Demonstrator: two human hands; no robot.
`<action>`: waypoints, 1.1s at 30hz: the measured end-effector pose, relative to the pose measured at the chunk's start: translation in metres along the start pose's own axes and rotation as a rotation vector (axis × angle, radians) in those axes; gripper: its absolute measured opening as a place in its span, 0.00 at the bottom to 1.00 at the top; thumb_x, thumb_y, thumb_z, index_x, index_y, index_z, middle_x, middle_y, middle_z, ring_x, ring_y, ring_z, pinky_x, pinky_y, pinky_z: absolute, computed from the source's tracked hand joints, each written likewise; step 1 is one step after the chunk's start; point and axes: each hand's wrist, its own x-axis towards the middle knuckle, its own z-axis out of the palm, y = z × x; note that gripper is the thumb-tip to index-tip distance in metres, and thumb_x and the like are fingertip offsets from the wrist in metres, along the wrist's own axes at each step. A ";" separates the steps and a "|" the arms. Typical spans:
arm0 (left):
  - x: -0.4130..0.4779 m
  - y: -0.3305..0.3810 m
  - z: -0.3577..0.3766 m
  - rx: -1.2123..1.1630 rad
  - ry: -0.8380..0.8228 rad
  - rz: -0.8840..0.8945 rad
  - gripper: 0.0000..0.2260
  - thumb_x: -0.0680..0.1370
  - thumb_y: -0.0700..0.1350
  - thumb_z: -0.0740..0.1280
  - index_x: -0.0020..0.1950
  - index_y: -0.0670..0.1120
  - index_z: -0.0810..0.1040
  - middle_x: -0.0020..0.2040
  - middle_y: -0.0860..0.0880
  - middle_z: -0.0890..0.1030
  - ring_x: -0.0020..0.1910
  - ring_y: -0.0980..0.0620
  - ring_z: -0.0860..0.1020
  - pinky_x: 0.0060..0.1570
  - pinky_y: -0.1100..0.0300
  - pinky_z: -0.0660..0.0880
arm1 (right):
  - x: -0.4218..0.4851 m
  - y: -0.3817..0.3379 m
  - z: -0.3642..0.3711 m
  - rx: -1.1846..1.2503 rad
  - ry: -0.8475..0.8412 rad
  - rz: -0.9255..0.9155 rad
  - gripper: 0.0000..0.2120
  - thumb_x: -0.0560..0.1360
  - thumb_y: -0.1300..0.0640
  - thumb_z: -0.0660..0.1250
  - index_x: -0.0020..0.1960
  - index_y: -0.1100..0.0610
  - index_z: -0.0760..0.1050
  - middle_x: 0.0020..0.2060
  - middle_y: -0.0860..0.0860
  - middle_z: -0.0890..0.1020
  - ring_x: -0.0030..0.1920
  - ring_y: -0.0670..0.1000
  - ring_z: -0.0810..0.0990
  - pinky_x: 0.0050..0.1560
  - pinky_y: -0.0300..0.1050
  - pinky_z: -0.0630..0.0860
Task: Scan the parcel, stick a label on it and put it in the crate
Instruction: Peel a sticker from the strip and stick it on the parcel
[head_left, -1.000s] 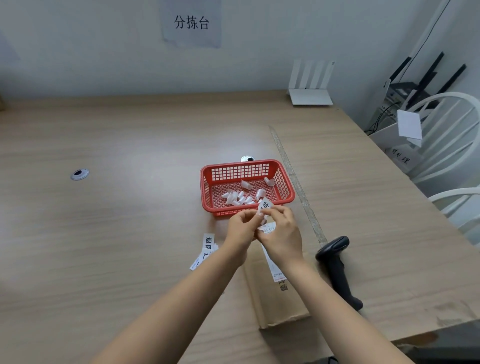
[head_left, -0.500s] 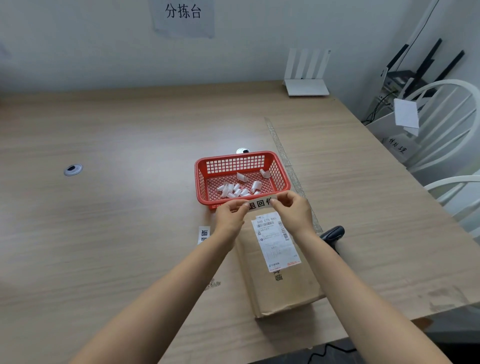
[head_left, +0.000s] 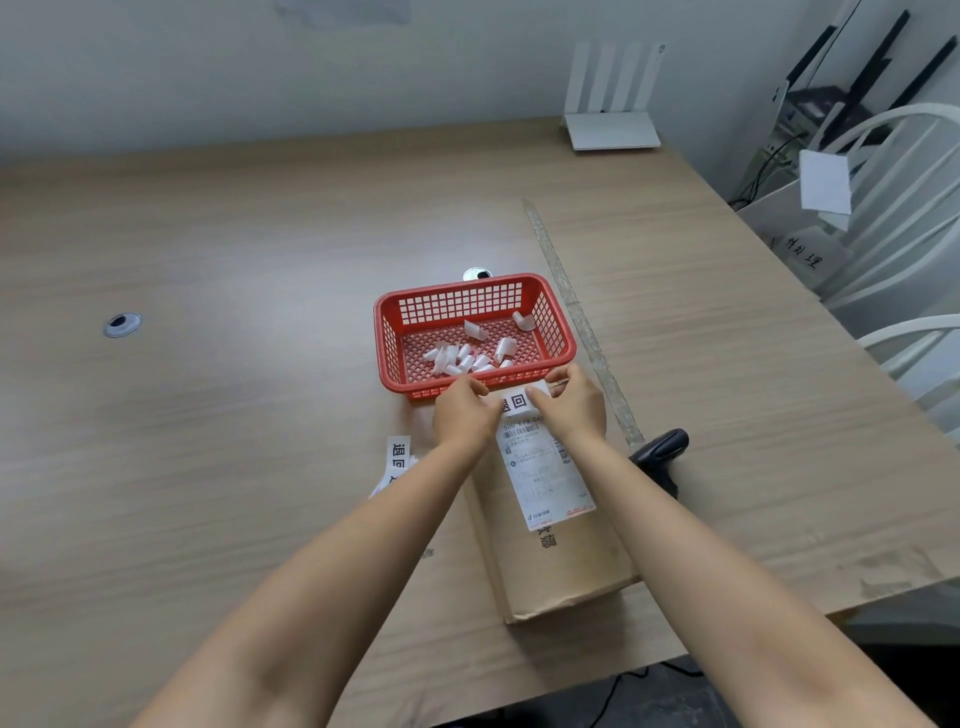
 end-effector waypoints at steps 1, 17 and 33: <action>0.000 0.000 0.000 0.019 -0.001 0.003 0.10 0.73 0.44 0.67 0.52 0.43 0.78 0.53 0.45 0.83 0.53 0.46 0.79 0.54 0.50 0.78 | 0.000 0.000 0.001 -0.024 -0.003 -0.003 0.14 0.69 0.52 0.71 0.49 0.58 0.72 0.42 0.51 0.80 0.42 0.51 0.78 0.40 0.43 0.72; -0.001 -0.006 0.006 0.201 0.056 0.081 0.10 0.74 0.46 0.66 0.53 0.43 0.77 0.54 0.45 0.80 0.53 0.47 0.78 0.51 0.53 0.75 | -0.010 0.000 0.014 -0.277 0.100 -0.124 0.15 0.71 0.51 0.69 0.52 0.57 0.70 0.51 0.55 0.78 0.50 0.56 0.78 0.41 0.45 0.71; -0.029 -0.051 -0.006 -0.114 0.108 0.045 0.16 0.78 0.38 0.57 0.65 0.38 0.70 0.66 0.39 0.67 0.63 0.43 0.72 0.64 0.57 0.66 | -0.047 0.045 -0.025 -0.010 0.080 0.043 0.12 0.73 0.63 0.63 0.56 0.62 0.73 0.58 0.60 0.75 0.54 0.59 0.76 0.54 0.50 0.72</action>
